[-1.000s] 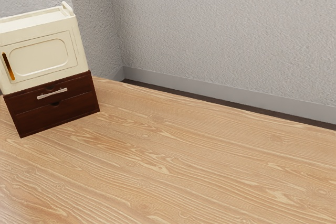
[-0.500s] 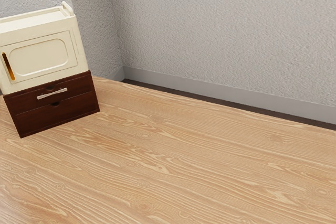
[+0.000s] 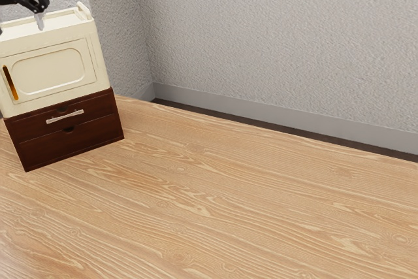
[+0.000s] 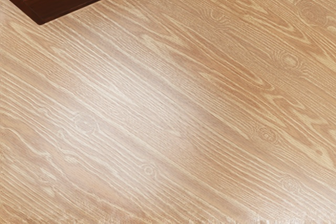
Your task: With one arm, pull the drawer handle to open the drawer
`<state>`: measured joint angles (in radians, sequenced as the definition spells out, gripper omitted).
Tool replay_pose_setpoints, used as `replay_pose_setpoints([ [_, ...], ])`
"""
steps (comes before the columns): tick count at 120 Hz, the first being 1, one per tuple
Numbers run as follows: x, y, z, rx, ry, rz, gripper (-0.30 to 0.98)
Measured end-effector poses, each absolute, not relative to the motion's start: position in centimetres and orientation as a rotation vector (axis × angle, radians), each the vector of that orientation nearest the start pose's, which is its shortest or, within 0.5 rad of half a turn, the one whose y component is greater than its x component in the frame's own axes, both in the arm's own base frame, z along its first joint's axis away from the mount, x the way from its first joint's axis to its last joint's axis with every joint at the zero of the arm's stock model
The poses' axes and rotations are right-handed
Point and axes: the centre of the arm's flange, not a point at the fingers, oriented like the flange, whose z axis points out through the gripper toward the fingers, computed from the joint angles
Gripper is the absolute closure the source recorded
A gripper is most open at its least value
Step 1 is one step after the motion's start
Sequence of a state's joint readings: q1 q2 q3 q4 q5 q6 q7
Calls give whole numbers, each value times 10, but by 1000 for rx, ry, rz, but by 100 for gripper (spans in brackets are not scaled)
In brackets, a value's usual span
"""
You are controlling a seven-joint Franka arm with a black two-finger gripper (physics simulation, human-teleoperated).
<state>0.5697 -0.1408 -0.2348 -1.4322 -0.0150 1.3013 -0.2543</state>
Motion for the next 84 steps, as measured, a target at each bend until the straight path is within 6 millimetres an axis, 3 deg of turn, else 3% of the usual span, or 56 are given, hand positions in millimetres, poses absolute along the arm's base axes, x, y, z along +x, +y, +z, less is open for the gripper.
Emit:
replay_pose_setpoints([
  [25,409,101,659,-2945,-866,28,0],
  [47,399,93,594,-2939,-849,-38,0],
  [59,387,76,580,-2961,-806,-92,0],
  [74,358,67,576,-3027,-807,-106,0],
  [84,340,64,559,-3046,-820,-81,0],
])
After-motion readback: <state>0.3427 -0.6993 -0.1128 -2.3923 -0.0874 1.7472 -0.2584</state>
